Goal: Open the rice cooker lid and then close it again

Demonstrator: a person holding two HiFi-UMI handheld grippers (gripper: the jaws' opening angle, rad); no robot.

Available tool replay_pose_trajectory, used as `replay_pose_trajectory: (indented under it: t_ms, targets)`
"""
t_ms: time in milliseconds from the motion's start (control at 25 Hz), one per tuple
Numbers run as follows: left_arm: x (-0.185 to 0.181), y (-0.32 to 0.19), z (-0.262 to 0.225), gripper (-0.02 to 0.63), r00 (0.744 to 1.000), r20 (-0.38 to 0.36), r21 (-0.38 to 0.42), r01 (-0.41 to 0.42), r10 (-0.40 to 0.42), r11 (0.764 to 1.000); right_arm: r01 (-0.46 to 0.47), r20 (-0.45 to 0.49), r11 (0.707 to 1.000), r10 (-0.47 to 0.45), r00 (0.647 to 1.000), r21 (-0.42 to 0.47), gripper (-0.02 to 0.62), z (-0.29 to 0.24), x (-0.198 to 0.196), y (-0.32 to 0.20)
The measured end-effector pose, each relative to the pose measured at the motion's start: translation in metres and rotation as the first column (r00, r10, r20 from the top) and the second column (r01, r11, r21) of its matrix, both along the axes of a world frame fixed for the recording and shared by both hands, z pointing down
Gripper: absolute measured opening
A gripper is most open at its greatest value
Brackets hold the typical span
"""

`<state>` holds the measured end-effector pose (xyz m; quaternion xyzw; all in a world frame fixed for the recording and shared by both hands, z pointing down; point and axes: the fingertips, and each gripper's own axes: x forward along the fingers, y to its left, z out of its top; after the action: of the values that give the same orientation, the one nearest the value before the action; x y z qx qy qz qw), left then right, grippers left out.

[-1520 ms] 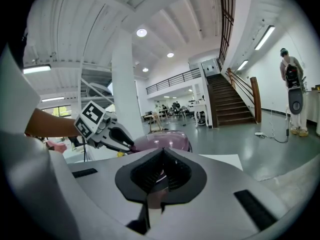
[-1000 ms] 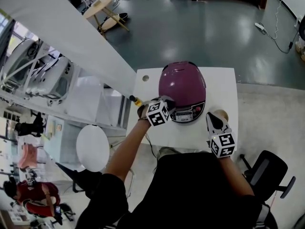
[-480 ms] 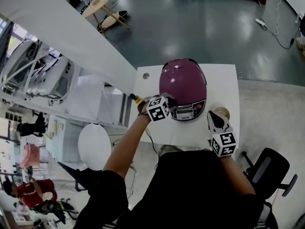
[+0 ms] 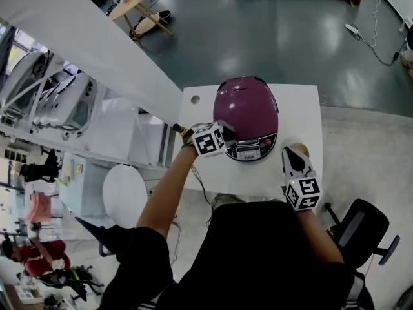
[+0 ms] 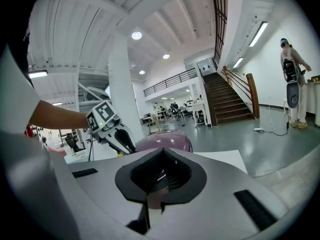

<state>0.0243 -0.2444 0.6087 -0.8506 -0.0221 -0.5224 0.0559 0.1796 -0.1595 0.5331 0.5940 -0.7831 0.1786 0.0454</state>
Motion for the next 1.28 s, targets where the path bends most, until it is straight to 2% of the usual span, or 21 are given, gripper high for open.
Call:
replay_pose_trajectory:
  t_ms: [480, 880, 1280]
  targets:
    - [0.001, -0.003, -0.001, 0.046, 1.000, -0.008, -0.054, 0.020, -0.020, 0.998, -0.006, 0.011, 1.000, 0.006, 1.000, 0.007, 0.000, -0.003, 0.010, -0.007]
    - [0.003, -0.004, 0.003, 0.037, 0.995, 0.096, -0.006, -0.041, 0.041, 0.999, 0.002, -0.014, 1.000, -0.002, 1.000, 0.008, 0.000, -0.003, 0.014, -0.016]
    - [0.005, -0.006, 0.004, 0.025, 0.995, 0.101, -0.031, -0.006, 0.009, 1.000, 0.003, 0.001, 1.000, -0.003, 1.000, -0.006, 0.000, 0.003, 0.016, -0.030]
